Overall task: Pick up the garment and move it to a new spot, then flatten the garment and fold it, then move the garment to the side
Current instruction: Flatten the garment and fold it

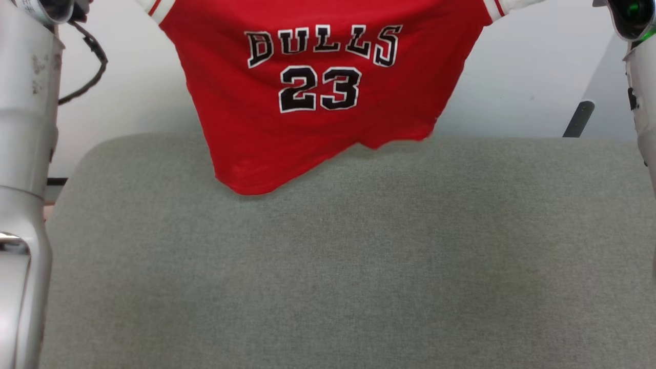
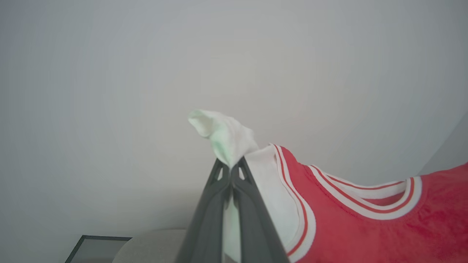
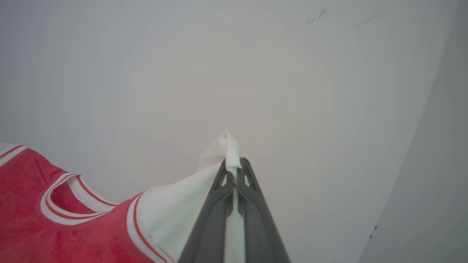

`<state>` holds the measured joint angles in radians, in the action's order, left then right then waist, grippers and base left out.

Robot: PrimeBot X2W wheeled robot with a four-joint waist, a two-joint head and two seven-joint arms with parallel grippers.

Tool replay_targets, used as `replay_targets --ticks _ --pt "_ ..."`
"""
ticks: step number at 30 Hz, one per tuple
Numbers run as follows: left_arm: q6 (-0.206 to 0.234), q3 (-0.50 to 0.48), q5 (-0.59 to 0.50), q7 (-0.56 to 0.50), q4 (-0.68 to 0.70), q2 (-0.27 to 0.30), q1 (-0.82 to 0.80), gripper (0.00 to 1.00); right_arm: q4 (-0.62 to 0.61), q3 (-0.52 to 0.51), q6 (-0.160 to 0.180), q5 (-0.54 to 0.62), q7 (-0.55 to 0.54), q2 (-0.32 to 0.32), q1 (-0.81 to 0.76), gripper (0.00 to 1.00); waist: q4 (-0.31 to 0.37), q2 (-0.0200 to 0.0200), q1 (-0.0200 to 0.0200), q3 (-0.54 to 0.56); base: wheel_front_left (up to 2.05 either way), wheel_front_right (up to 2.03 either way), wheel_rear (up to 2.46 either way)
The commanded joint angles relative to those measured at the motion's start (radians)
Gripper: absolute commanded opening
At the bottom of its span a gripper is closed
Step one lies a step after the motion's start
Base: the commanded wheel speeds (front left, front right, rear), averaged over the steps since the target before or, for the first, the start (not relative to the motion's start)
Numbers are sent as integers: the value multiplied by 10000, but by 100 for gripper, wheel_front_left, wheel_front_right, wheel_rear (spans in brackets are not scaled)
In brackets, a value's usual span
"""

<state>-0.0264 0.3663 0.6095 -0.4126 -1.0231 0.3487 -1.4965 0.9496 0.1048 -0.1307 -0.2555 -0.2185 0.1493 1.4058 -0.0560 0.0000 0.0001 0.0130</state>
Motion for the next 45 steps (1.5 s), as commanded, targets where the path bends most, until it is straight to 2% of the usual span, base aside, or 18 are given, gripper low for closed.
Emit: replay_targets --ticks 1,7,13,16,23,27,32,37,45 --pt "-87 20 19 77 -41 -25 -119 0 115 33 0 -122 80 32 141 0 -30 0 -1 -60 0 0 0" --pt "-246 63 23 360 -158 2 -421 0 699 137 0 -293 311 91 818 0 -22 0 -1 -784 0 0 0" --pt "-294 140 -163 1017 24 117 -1075 0 944 194 0 -185 779 177 1700 0 57 0 -1 -2329 0 0 0" --pt "-177 97 -275 1582 140 166 -1567 0 1025 172 0 -3 1244 283 2231 0 111 0 -1 -3162 0 0 0" --pt "-81 -15 -441 2884 318 176 -3170 0 1035 26 0 1150 3027 641 3683 0 139 0 -1 -5323 0 0 0" --pt "-189 -156 -376 3479 402 95 -4088 0 889 -15 0 2027 3921 874 4607 0 -52 0 -1 -6773 0 0 0" --pt "-367 -212 -327 4403 202 -36 -4462 0 1110 -305 1 2810 4452 887 5044 0 -401 0 -1 -8067 0 0 0" --pt "-533 -285 -104 4956 -417 -240 -3994 0 1573 -536 1 3273 4667 593 4711 0 -563 0 -1 -8446 0 0 0" --pt "-891 74 -9 5128 -1418 -603 -2948 0 2423 -329 3 3057 4799 355 3996 0 -793 0 -1 -7408 0 0 0"
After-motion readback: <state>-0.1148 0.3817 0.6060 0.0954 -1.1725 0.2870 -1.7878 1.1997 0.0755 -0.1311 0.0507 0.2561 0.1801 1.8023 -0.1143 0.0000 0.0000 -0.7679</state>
